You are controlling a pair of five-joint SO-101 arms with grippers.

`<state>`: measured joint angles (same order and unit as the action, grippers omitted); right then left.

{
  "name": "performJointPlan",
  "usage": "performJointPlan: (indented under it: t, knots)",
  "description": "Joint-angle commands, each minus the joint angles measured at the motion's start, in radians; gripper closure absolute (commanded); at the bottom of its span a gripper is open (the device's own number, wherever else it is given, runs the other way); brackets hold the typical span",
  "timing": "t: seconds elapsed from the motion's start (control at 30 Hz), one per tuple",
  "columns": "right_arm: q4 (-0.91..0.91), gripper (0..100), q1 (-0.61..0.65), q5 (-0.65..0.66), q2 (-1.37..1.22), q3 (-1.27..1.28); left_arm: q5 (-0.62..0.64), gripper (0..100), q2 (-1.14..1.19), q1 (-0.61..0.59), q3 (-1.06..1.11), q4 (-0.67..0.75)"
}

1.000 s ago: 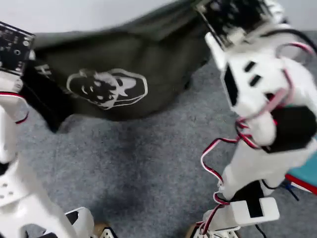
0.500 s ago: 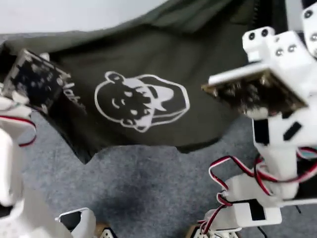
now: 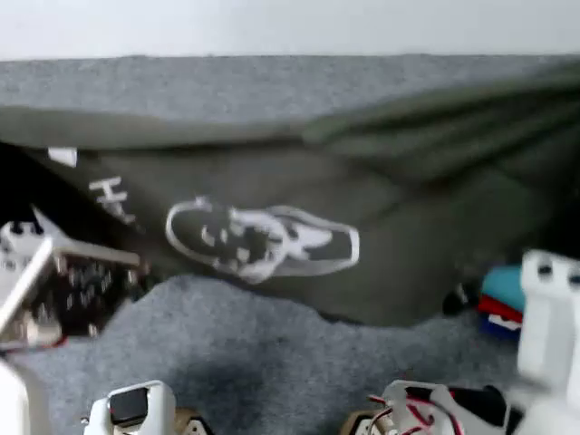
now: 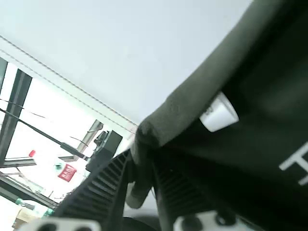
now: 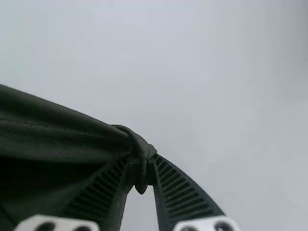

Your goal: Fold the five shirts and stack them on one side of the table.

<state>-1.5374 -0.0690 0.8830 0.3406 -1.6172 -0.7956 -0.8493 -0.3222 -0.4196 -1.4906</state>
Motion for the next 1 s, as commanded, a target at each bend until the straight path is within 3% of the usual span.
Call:
performJointPlan:
  t: [0.0,0.17,0.33,0.57,0.73,0.97]
  knots:
    - [-0.041,98.7,-0.041,0.009,0.033,-0.002,-0.008,99,-0.052,0.002,-0.027,-0.003]
    - [-0.134,98.7,-0.067,0.009,0.016,0.015,-0.006,99,-0.068,0.002,-0.01,-0.015]
    - [-0.222,98.7,-0.053,-0.018,-0.035,0.135,-0.011,99,-0.021,0.005,0.14,-0.017]
    - [-0.242,98.7,0.093,-0.117,-0.105,0.445,-0.011,99,0.061,0.011,0.447,-0.011]
    - [-0.211,98.7,0.148,-0.215,-0.189,0.672,-0.008,98,0.193,0.011,0.579,0.12]
    - [0.025,98.7,0.148,-0.269,-0.335,0.801,-0.006,98,0.457,0.011,0.581,0.321]
